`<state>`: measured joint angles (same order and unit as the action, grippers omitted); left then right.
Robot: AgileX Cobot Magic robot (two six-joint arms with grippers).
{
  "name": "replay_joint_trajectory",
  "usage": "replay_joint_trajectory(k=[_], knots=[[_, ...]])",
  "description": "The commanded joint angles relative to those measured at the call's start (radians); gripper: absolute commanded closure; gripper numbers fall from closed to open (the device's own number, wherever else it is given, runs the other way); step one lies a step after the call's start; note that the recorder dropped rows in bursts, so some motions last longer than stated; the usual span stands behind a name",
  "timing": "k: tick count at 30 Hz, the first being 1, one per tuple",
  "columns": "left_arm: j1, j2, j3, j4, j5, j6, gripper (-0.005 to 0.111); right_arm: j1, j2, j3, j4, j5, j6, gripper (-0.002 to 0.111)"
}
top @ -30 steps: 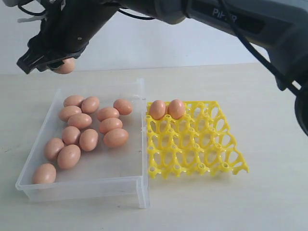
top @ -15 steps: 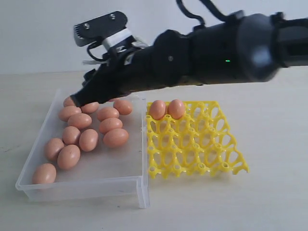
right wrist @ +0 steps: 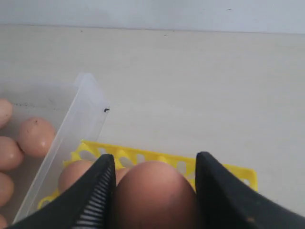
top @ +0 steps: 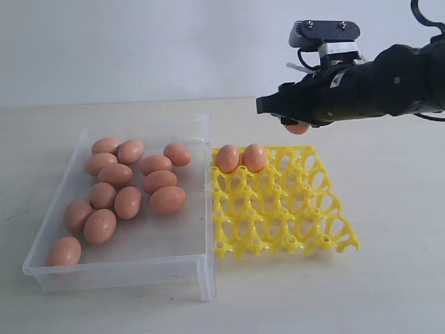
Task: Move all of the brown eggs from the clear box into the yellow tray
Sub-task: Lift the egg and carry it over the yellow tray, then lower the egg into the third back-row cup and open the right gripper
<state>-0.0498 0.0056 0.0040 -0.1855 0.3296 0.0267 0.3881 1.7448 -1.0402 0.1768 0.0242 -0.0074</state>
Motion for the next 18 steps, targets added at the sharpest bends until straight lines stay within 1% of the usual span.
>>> replay_joint_trajectory(k=[1,8,18], knots=[[0.001,-0.006,-0.004,-0.002,-0.004,0.002,0.107,-0.005,0.023,0.001,-0.012,-0.114,0.007,0.108],[0.001,-0.006,-0.004,-0.002,-0.004,0.002,0.107,-0.007,0.135,-0.015,-0.02,-0.188,0.063,0.108],[0.001,-0.006,-0.004,-0.002,-0.004,0.002,0.107,-0.007,0.215,-0.015,-0.02,-0.242,0.064,0.108]])
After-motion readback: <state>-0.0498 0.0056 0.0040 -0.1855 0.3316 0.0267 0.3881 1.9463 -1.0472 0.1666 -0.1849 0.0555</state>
